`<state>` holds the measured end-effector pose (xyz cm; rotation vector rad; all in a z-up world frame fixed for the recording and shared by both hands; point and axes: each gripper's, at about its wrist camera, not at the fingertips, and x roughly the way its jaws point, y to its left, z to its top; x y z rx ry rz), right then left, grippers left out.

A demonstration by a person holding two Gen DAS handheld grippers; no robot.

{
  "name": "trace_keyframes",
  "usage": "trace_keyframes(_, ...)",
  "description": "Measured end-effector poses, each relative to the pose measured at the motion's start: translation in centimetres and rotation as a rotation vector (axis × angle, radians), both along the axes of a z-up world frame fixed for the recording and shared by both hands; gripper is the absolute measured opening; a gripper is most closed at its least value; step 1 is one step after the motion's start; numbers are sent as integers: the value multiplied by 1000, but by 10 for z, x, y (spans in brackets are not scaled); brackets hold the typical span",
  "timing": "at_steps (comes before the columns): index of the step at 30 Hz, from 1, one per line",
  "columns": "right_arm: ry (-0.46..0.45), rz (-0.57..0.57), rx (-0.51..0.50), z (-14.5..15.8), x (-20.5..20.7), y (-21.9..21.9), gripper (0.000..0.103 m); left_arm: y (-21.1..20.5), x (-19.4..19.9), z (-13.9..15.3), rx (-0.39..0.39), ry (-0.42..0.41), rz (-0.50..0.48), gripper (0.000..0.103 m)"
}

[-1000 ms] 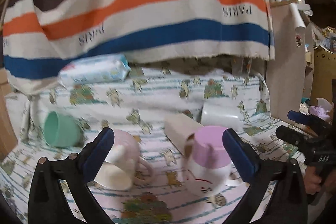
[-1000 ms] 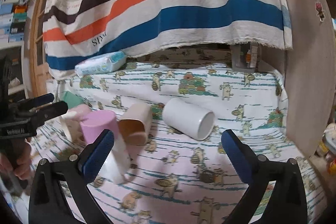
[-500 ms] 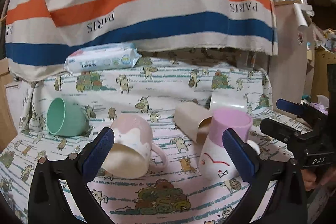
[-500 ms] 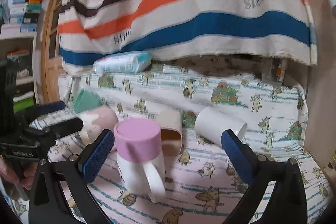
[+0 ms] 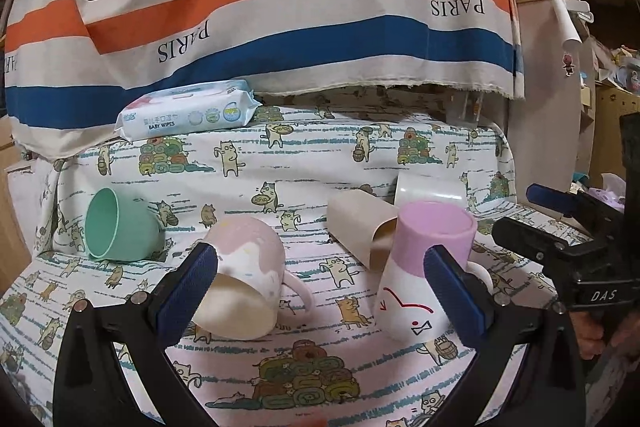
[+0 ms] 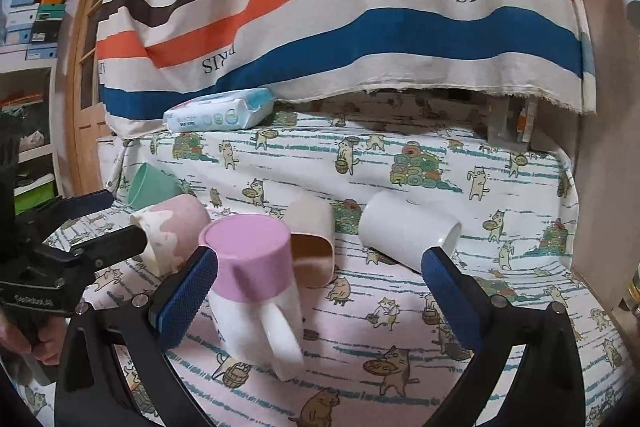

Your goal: Flip cup upside down

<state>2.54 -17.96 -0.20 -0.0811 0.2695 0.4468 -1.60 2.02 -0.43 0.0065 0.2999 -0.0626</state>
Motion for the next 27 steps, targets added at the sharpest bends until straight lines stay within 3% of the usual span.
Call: trace_keyframes(27,1,-1,-2,1,-1,1,103,4,-2,0,2,3,27,103)
